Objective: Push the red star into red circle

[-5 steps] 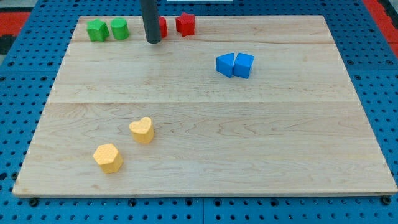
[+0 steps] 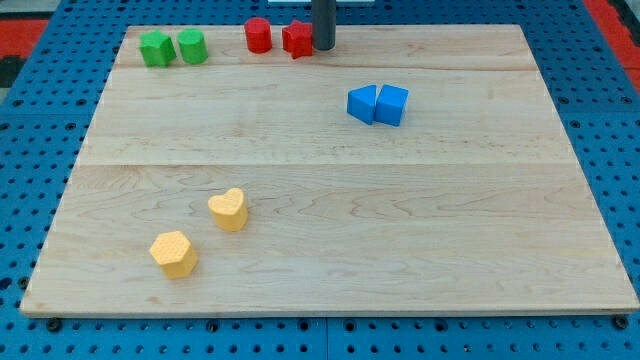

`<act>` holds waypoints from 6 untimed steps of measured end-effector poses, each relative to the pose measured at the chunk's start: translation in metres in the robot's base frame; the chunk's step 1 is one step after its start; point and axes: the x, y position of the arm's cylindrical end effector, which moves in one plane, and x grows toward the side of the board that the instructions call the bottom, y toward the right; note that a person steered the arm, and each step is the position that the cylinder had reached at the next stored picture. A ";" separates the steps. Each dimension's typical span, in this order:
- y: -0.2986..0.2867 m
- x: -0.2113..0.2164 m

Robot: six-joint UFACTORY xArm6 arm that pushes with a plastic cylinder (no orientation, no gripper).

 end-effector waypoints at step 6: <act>-0.071 -0.032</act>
